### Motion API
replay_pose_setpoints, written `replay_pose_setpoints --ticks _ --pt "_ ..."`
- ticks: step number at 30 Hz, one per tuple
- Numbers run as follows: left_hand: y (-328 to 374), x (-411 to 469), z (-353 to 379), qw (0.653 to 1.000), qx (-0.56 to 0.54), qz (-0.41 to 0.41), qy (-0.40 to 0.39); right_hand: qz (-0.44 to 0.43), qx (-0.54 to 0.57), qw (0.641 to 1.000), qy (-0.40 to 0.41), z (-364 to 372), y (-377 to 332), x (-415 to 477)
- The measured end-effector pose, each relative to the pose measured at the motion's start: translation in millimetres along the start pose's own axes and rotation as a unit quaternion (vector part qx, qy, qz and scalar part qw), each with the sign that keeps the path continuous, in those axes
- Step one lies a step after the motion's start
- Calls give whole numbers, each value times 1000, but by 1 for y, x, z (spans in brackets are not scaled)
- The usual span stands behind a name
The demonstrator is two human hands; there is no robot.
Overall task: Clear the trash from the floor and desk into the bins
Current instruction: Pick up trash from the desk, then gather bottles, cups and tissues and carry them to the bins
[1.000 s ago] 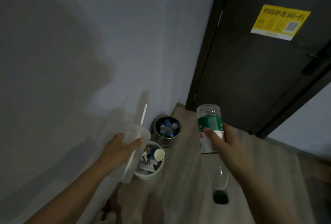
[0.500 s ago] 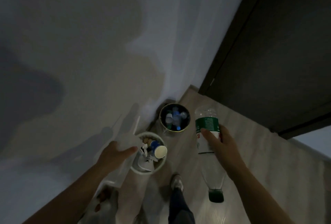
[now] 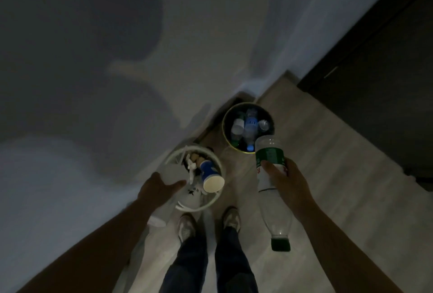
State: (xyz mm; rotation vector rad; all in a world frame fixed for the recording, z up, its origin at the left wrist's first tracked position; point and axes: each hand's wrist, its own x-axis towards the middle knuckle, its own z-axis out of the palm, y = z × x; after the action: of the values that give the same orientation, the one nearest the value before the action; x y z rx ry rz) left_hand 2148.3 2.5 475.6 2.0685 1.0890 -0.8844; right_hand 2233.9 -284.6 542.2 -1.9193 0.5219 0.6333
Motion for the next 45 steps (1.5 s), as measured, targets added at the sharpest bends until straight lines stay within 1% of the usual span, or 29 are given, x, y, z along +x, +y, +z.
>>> replay_pose_setpoints --ticks 6,10,13,16,20,25,30,33,35,38,40,42,44,45 --pt "7 73 39 998 56 -28 -3 41 8 999 -12 33 44 67" --pt "1 115 60 996 74 -50 15 72 2 997 -9 50 72 110" --pt "3 138 68 991 111 -65 31 99 -24 995 -9 59 90 142" --pt "10 149 72 988 146 -24 37 124 -50 991 -3 63 102 169" --pt "22 147 79 986 165 33 11 140 -96 985 5 61 101 202" --pt "48 143 84 982 154 111 -10 151 -179 972 13 54 80 251" --pt "73 159 92 979 124 161 -2 130 -255 956 64 55 83 294" --pt "80 174 104 979 108 174 -3 126 -311 941 40 58 90 321" --pt "80 185 114 980 91 178 -4 132 -327 935 35 62 96 340" --pt "78 202 128 976 102 191 4 132 -392 911 10 72 112 363" --pt "75 213 137 975 116 191 4 124 -415 901 -6 80 125 376" --pt "74 222 144 975 123 185 7 114 -396 911 3 87 134 389" --pt "73 225 147 975 130 180 8 126 -331 935 3 88 135 397" --pt "73 224 147 975 133 179 5 127 -312 941 -5 87 133 397"
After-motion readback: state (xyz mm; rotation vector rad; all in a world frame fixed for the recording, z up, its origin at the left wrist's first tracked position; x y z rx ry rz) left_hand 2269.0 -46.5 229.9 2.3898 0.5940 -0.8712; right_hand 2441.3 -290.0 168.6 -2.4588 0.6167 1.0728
